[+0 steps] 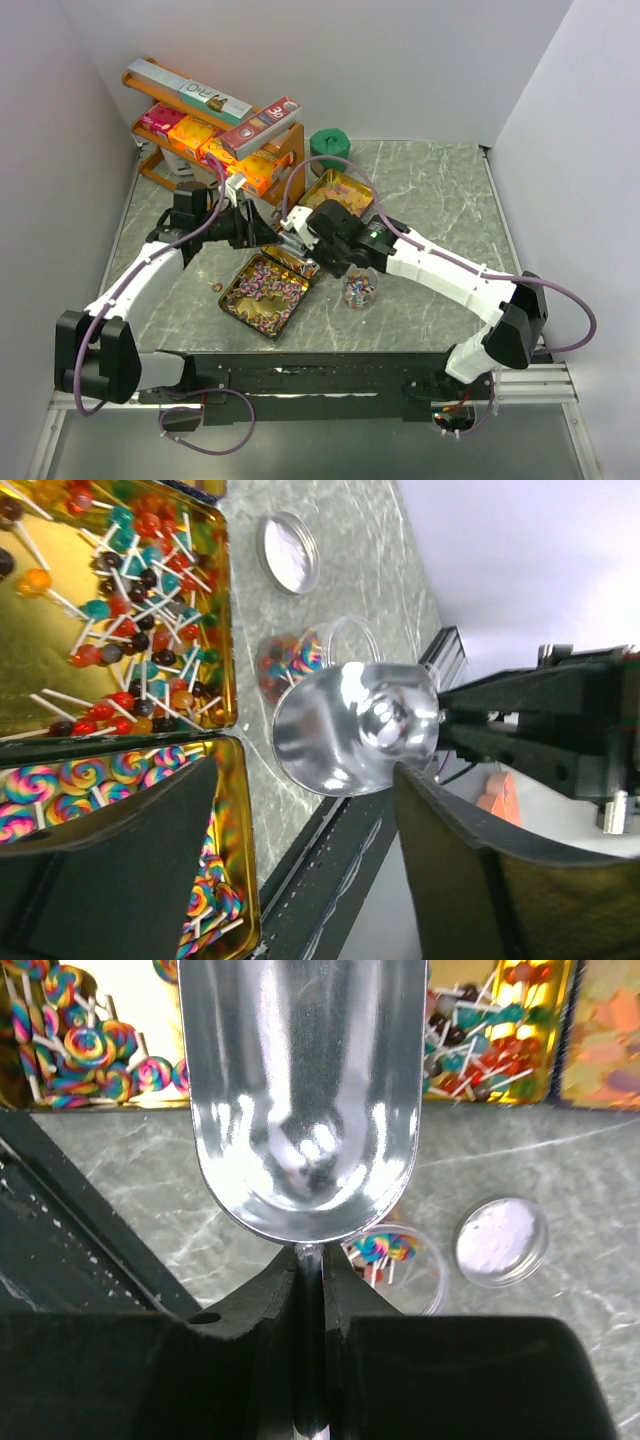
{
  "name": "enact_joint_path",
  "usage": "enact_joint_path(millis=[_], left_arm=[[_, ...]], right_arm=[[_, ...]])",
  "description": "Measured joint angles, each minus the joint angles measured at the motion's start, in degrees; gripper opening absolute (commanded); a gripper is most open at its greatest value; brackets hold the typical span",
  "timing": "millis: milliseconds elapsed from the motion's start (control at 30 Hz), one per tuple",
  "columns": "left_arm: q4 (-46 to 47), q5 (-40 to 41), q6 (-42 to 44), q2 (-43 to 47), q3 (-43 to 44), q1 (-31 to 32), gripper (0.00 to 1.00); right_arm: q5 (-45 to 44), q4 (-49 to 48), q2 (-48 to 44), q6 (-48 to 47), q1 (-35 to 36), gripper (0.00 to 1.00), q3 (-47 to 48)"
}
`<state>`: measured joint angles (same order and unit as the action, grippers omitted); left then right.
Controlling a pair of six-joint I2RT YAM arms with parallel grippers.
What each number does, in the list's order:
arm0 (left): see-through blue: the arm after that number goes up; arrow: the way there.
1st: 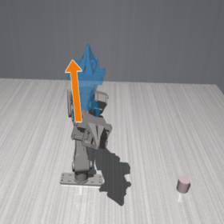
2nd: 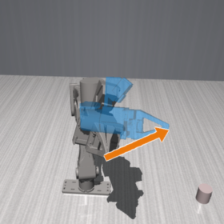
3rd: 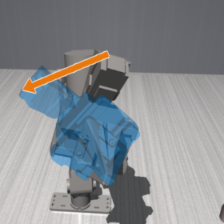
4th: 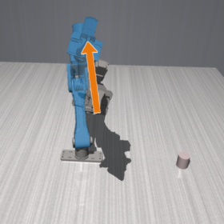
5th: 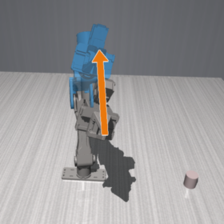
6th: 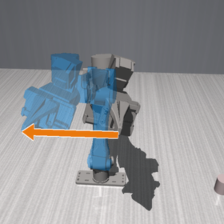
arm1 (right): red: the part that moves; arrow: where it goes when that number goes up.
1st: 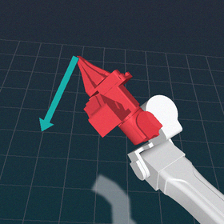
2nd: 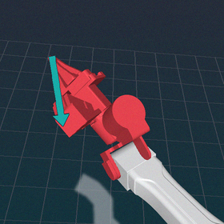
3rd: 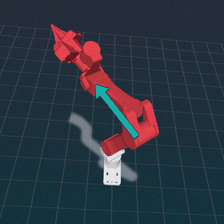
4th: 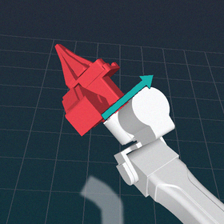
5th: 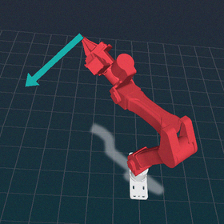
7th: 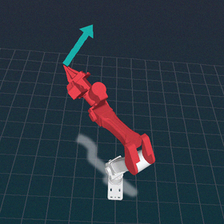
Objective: Pack the candies
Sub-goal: Adjust the spatula.
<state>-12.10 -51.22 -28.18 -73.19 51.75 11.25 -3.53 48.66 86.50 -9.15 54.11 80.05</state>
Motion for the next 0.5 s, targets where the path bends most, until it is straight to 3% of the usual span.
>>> enact_joint_path(millis=[300, 500], left_arm=[[0.2, 0.6, 1.6, -1.2, -0.2, 2.6, 0.45], [0.6, 2.3, 1.5, -4.0, -0.2, 3.0, 0.34]], right_arm=[[-1.7, -3.0, -0.2, -0.3, 0.0, 0.00, 0.7], [-1.6, -3.3, -2.8, 0.2, 0.0, 0.00, 0.2]])
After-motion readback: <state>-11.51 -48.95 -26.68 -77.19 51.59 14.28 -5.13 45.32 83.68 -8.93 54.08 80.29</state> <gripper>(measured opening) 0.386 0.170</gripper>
